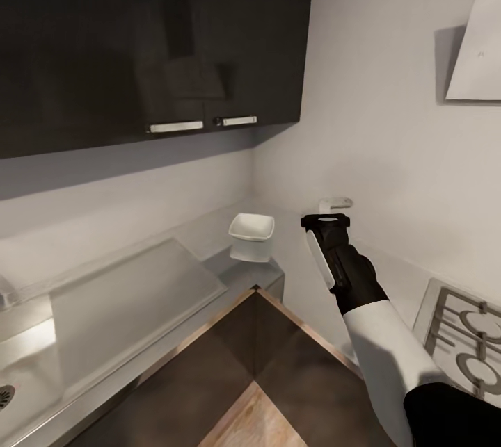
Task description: In the kitchen, take the Vidalia onion out of the sink, dice it on the chopping board with the paring knife, put the diced onion into the bowl on the countertop, then place both the paring knife and the chopping board into the sink.
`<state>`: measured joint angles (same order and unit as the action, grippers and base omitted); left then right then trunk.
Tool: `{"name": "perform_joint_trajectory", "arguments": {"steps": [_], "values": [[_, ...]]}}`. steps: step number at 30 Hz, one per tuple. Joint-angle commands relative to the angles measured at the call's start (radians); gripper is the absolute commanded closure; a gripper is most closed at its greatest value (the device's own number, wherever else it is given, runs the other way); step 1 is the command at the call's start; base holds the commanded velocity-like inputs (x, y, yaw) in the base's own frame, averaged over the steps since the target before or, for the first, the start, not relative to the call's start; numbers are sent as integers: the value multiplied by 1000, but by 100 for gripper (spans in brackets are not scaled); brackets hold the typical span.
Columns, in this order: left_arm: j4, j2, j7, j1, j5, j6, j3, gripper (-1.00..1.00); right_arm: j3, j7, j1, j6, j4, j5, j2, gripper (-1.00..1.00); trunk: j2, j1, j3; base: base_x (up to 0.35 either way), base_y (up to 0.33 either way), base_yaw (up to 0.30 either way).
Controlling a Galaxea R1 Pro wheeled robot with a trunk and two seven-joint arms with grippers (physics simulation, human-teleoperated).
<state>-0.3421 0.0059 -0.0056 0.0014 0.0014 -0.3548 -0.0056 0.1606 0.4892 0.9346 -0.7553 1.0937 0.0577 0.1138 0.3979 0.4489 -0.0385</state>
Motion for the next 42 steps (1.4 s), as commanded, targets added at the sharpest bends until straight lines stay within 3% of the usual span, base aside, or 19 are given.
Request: {"name": "perform_joint_trajectory", "arguments": {"steps": [1,26,42], "values": [[-1,0,-1,0,0,-1,-1,-100,2,8,1,-4,0,6,0,-100,2,1,-2,258,-45,0],[-1,0,-1,0,0,-1,-1,-100,4,8,0,-4,-4,6,1,-100,2,1,-2,211,-36,0],[-1,0,-1,0,0,-2,-1,-100,4,6,0,-4,-5,7,5,-100,2,1,-2,15,-12,0]]}}
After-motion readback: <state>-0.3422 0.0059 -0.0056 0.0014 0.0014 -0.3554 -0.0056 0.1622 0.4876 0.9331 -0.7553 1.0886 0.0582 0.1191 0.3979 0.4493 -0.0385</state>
